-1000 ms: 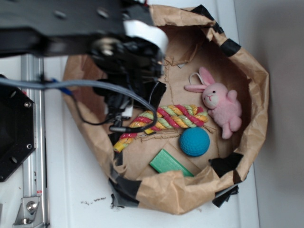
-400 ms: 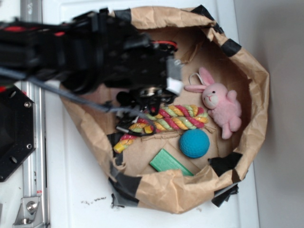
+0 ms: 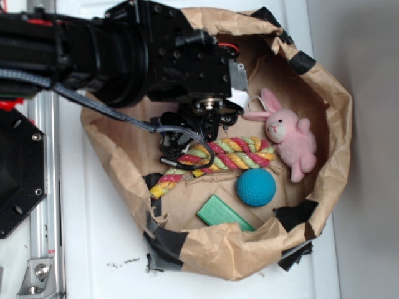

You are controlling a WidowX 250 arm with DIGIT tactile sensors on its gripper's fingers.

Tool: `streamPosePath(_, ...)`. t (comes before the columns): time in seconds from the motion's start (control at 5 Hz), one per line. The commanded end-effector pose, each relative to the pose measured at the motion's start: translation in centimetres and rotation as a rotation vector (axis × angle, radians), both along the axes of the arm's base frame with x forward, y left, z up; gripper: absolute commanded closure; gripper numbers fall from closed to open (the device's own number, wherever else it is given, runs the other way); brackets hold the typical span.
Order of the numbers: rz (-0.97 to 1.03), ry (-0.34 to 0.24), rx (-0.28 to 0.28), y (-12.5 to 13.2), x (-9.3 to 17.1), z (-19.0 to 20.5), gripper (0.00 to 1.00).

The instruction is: Grab the black box.

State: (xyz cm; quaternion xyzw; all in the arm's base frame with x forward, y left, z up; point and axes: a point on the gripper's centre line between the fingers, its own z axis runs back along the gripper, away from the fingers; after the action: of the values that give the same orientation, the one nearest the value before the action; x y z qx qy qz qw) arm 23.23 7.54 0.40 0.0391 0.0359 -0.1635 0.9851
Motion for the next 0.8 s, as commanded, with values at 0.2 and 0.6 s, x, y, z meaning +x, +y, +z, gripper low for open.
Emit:
streamPosePath(0.2,0.332,-0.112,-0.126,1.2,-2.6,5.7,1.0)
streamPosePath(0.6,0.586,-0.241,-0.141,-2.8,-1.5,15.5,1.0)
